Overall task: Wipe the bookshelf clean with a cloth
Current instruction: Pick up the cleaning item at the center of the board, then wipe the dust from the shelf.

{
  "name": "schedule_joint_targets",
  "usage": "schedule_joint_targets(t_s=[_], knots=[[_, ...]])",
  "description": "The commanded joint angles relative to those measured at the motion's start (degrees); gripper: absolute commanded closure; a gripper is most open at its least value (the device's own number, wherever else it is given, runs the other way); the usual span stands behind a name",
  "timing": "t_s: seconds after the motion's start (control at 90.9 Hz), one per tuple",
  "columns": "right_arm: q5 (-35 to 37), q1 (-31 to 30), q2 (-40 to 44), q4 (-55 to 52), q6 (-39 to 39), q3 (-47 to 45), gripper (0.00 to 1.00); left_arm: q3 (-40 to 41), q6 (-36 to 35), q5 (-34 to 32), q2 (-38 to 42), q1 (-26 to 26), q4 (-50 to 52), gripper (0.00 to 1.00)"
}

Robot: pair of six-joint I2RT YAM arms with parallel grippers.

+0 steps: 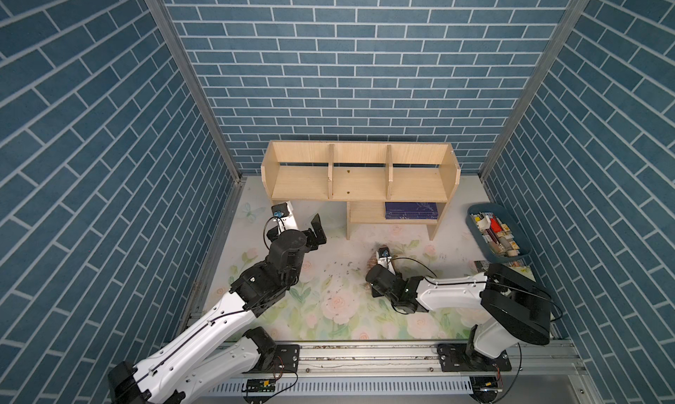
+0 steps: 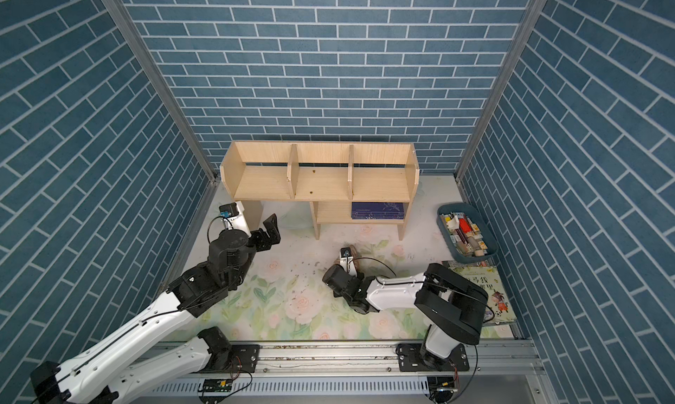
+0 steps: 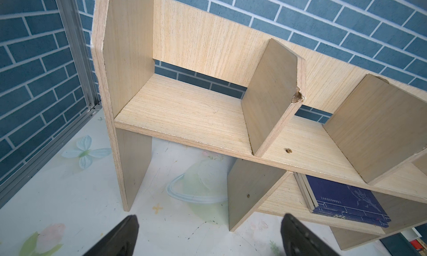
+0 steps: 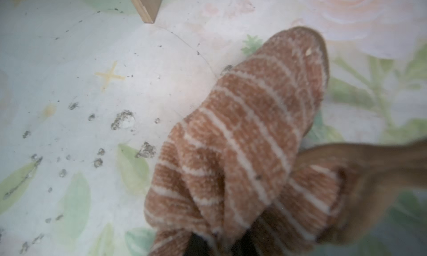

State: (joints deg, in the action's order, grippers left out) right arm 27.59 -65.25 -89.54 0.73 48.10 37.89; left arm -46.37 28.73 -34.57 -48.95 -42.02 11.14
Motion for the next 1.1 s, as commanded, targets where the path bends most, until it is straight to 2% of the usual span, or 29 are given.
schedule_joint_targets(t_s=[0.0,0.099,0.209,0.308,0.418,0.55,0.671,0.77,0.858,1.012,1.089], knots=[[6.69,-0.29,8.48,-12.7,3.57,-0.63,1.0,-0.95,0.18,1.65,0.19,0.9,0.77,0.0],[9.89,0.52,17.99,-16.02,0.43,0.18,1.0,-1.95,0.27,3.9,-0.76,1.06,0.49,0.0],[7.48,4.11,26.08,-16.14,-3.99,2.23,1.0,-1.95,-0.04,5.49,-2.32,1.11,-1.09,0.0],[6.73,5.29,30.09,-17.05,-7.68,7.91,1.0,-1.35,-0.57,8.4,-4.94,1.12,-4.04,0.0],[2.73,5.16,29.1,-14.45,-12.49,14.6,1.0,-1.59,-1.44,13.07,-9.47,-0.03,-6.54,0.0],[0.73,1.52,22.69,-12.16,-13.5,16.58,1.0,-6.27,-5.28,5.87,-15.57,-8.13,-3.1,0.01],[3.07,-1.3,20.51,-11.26,-9.54,11.3,1.0,-9.9,-5.63,6.23,-16.44,-8.18,0.09,0.0],[5.33,-1.23,22.84,-12.13,-6.95,7.18,1.0,-12.27,-6.59,5.92,-13.18,-5.86,0.94,0.0],[6.95,0.18,24.76,-13.45,-8.23,8.06,1.0,-14.34,-7.32,6.07,-10.61,-1.43,1.77,0.01],[7.6,3.6,23.02,-14.76,-15.58,18.44,1.0,-18.89,-4.79,7.73,-9.0,9.95,4.34,0.01],[7.63,4.93,19.75,-15.15,-19.83,25.79,1.0,-21.67,-3.84,8.65,-9.49,13.59,5.56,0.0]])
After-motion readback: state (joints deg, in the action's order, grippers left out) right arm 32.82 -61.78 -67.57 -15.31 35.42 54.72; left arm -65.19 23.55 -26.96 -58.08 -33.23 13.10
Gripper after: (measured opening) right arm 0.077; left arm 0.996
